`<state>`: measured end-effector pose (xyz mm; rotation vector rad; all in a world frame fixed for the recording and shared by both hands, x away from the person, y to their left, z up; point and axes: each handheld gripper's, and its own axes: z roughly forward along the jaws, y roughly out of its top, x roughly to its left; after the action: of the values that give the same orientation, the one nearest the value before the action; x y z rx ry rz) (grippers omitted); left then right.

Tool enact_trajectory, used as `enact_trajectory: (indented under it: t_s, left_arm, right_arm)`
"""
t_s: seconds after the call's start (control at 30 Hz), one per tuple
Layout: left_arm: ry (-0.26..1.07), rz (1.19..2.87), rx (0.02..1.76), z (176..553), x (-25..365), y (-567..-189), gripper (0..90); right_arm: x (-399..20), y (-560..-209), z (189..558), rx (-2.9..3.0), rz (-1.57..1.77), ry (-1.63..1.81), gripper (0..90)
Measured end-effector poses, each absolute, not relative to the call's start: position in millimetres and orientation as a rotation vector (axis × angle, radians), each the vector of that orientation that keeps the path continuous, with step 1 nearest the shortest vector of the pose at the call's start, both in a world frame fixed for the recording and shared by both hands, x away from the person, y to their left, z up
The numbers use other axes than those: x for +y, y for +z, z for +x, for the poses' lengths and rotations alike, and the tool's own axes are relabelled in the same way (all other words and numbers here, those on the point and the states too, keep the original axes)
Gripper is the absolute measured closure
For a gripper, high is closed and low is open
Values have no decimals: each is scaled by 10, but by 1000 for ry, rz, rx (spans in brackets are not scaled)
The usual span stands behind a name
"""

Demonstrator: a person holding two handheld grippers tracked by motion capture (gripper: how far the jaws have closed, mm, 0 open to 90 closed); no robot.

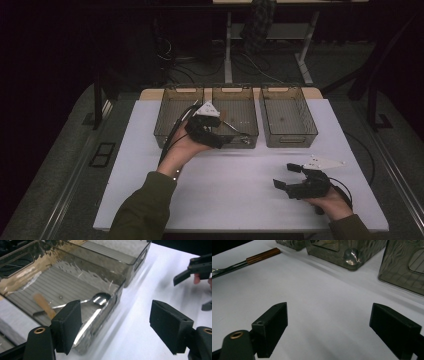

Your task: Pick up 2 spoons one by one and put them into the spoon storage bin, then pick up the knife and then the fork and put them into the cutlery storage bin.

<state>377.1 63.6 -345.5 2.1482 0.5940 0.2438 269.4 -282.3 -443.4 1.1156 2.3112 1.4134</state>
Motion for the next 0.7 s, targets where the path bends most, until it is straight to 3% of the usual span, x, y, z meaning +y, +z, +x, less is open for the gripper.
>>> enact_trajectory:
  t_s: [0.27,0.53,0.7]
  left_arm:
    - [266,2133,658,3590,976,-3604,293]
    - [307,2114,763,3475,1454,-3732,584]
    - [345,2128,791,3416,1675,-3835,813]
  right_arm:
    - [-2825,-4441,2696,2312,1123,1409,144]
    - [-2821,-4450,2702,2319,1119,1401,144]
    - [-2821,-4457,2711,2318,1125,1397,144]
